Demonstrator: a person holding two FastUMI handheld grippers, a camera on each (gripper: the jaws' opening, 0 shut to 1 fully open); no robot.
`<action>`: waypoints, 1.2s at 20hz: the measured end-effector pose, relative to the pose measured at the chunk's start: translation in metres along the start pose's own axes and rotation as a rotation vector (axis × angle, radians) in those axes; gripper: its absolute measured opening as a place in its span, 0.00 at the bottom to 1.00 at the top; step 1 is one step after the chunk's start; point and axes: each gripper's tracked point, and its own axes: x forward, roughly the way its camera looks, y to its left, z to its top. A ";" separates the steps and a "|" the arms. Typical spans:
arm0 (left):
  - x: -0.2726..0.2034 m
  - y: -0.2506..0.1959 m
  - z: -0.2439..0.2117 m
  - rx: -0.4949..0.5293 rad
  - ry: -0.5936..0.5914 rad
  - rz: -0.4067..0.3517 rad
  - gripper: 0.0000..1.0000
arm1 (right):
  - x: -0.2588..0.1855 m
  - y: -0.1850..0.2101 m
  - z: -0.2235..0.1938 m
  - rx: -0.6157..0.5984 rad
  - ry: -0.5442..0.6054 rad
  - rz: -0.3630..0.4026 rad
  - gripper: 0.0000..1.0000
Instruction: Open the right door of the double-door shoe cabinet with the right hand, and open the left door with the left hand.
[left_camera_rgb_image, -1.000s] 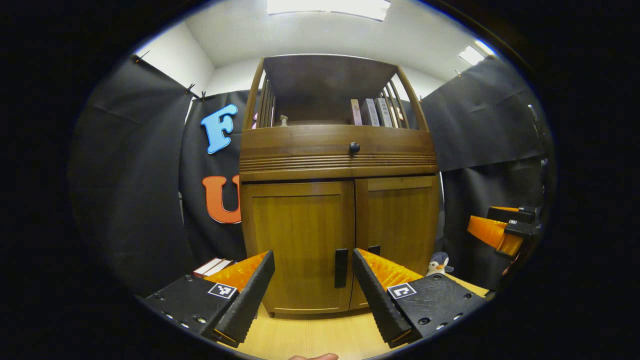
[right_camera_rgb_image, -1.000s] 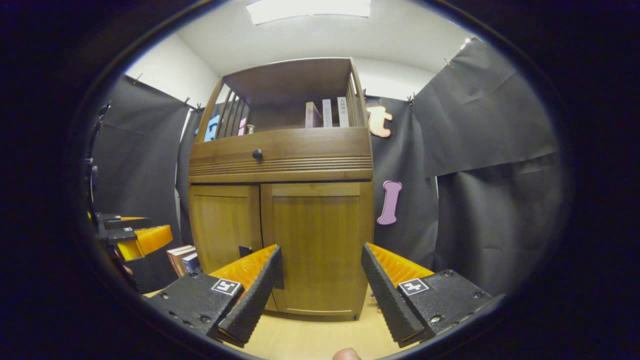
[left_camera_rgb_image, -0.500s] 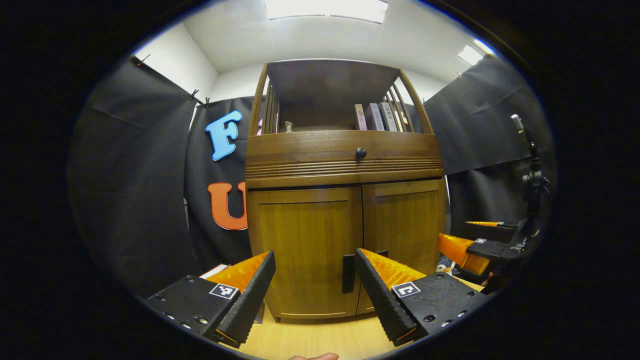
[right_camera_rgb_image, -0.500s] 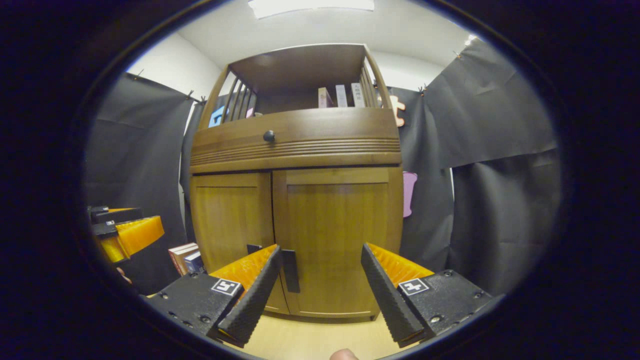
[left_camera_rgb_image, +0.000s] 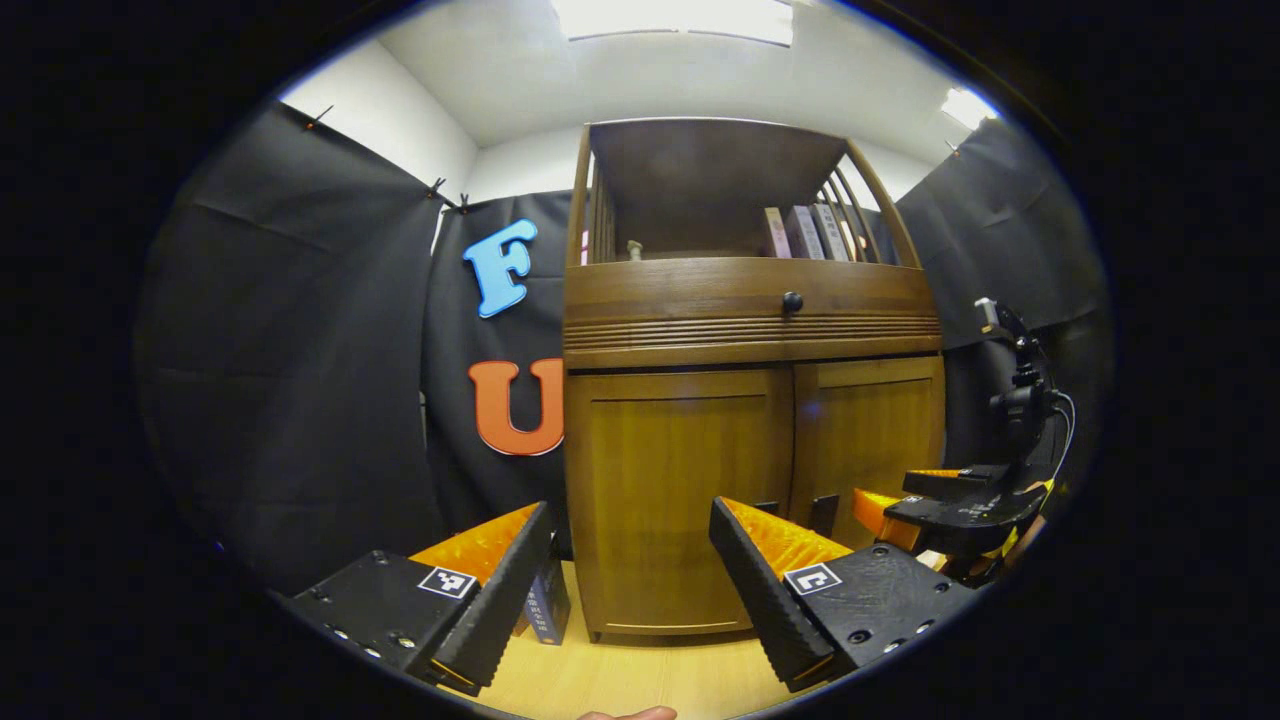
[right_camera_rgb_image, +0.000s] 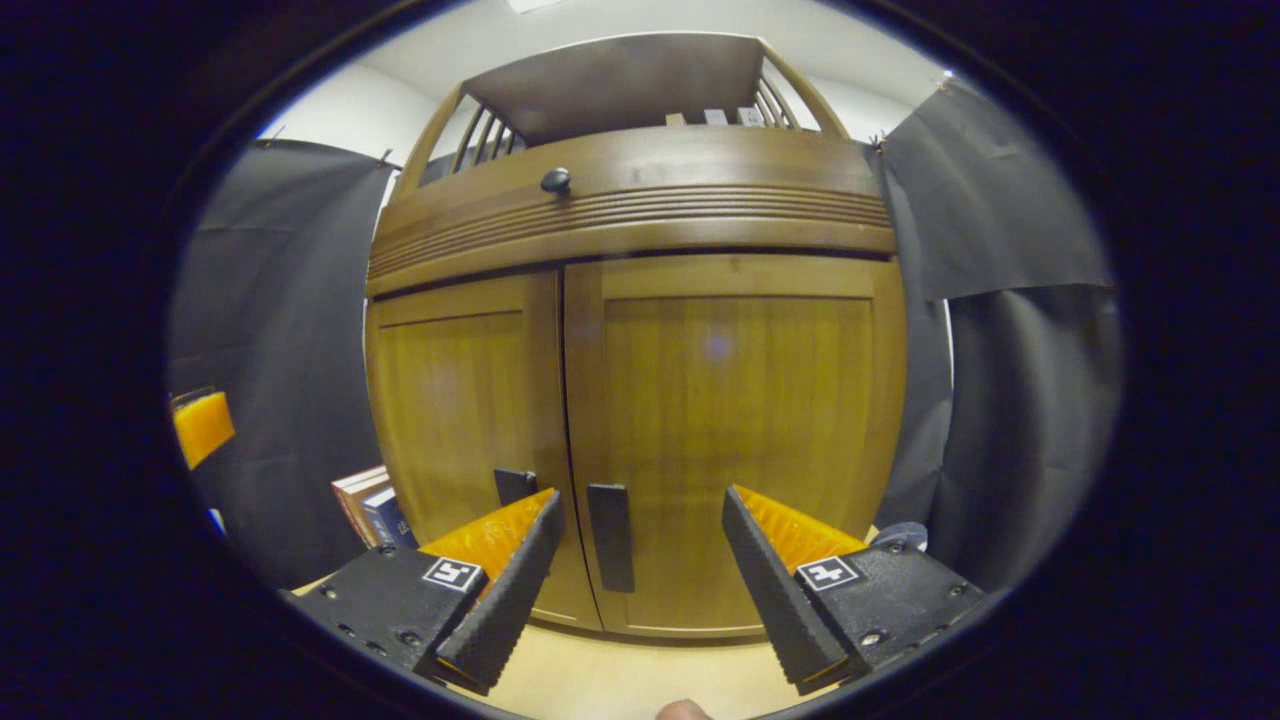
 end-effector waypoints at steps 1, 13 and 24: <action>-0.001 0.008 -0.002 -0.003 0.004 0.018 0.96 | 0.009 0.002 -0.005 -0.004 0.015 0.002 0.99; -0.008 0.036 -0.008 0.007 0.015 0.106 0.95 | 0.064 0.023 -0.040 -0.010 0.136 -0.002 0.84; -0.018 0.045 -0.016 0.007 0.038 0.124 0.95 | 0.083 0.023 -0.044 0.067 0.177 -0.013 0.51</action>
